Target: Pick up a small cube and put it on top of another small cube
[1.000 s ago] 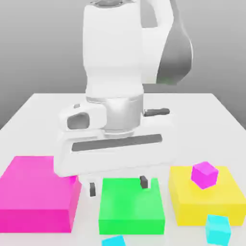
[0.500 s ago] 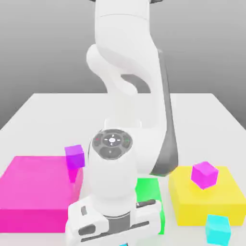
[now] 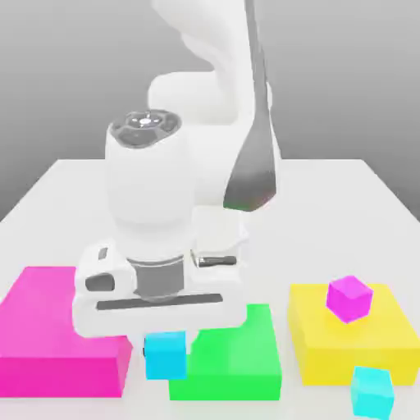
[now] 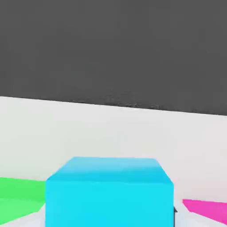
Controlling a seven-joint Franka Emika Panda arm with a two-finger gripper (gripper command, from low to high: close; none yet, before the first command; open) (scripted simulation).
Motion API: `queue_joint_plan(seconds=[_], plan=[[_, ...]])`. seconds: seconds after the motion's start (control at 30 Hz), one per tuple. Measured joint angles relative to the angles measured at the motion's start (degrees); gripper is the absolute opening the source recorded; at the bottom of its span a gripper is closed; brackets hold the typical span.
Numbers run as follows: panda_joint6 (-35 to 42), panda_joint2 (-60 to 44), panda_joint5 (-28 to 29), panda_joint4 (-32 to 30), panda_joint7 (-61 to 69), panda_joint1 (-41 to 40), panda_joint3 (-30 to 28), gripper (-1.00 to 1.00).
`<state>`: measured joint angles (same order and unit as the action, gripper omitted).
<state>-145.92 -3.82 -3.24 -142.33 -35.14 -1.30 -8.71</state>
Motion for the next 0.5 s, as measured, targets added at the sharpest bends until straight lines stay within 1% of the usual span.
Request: queue_joint_plan(seconds=[0.23,0.5], plan=[[4.93,14.65,3.78,-9.5,-12.88,-5.19,-1.33,-1.0],[10.65,31.34,7.79,-20.34,-27.39,-14.38,-0.16,-1.0]])
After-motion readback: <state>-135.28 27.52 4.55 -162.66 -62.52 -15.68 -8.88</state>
